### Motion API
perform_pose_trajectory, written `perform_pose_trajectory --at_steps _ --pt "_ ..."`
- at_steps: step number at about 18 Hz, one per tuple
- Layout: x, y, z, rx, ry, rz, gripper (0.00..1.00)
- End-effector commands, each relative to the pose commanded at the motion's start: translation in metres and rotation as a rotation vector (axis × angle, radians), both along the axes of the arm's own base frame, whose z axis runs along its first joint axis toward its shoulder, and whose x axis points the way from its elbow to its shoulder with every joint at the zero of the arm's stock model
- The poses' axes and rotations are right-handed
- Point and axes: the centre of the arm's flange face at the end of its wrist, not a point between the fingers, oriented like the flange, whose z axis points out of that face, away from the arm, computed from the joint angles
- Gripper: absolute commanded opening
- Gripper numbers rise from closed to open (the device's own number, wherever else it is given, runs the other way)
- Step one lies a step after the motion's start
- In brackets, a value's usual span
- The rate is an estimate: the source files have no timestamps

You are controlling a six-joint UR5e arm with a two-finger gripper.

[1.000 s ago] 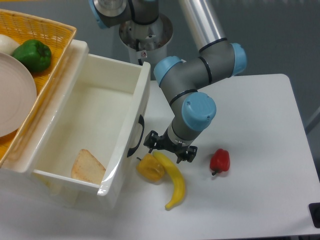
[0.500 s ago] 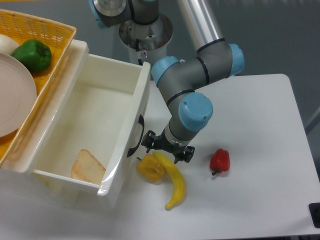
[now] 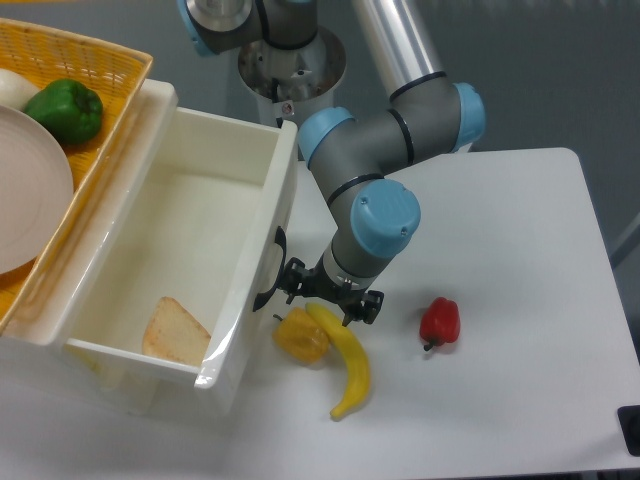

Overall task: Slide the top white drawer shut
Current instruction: 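Push the drawer front with the gripper, sliding the drawer into the cabinet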

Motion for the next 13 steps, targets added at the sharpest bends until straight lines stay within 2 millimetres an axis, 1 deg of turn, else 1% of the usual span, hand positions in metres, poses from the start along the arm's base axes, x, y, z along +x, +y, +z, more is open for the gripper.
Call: perform_pose_trajectory --at_steps 7,13 --pt "0.017 0.010 0.005 0.008 -0.001 -0.017 1.00" --pt "0.029 0.017 0.003 0.001 -0.005 -0.029 1.00"
